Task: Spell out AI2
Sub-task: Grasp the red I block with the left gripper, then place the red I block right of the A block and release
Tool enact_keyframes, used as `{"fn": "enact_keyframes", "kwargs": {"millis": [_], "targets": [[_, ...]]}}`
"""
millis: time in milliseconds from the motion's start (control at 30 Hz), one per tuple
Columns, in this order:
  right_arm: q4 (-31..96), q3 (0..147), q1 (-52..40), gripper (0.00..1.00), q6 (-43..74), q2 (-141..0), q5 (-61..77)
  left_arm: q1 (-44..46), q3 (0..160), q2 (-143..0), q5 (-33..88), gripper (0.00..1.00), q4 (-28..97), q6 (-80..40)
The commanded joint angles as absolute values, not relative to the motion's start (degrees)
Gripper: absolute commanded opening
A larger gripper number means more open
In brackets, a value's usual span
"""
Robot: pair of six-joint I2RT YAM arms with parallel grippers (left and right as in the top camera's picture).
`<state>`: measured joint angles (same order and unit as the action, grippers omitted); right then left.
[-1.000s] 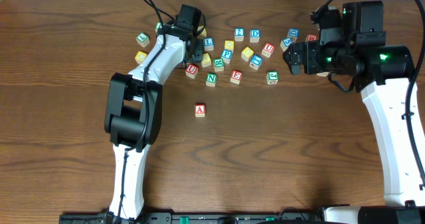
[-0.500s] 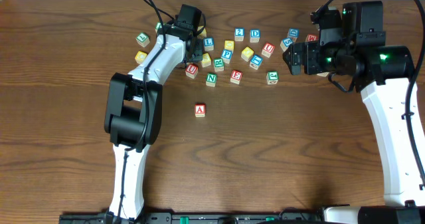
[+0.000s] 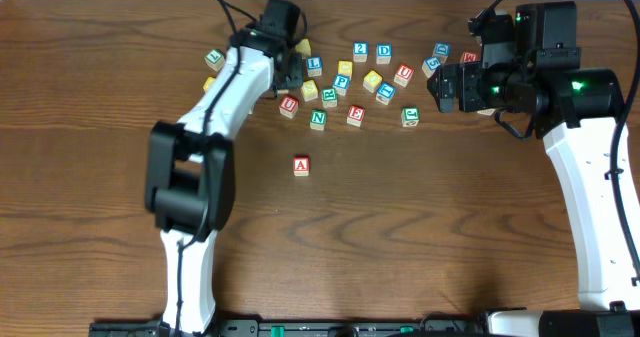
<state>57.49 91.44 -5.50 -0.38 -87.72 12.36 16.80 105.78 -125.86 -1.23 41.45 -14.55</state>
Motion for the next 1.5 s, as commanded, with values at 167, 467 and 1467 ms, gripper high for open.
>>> {"fn": "enact_keyframes", "kwargs": {"millis": [167,467,1467], "targets": [[56.69,92.51,-5.67,0.99,-0.3,-87.88,11.92,20.6,105.95,-113.69,1.08,0.27,52.49,-14.66],[56.86,92.38,-5.67,0.99,-0.3,-87.88,11.92,28.38,105.82,-113.14,1.08,0.27,64.95,-21.74],[45.76,80.93,-4.54,0.99,-0.25,-87.88,11.92,36.86,90.08,-113.16,1.06,0.24,61.95,-33.41]]}}
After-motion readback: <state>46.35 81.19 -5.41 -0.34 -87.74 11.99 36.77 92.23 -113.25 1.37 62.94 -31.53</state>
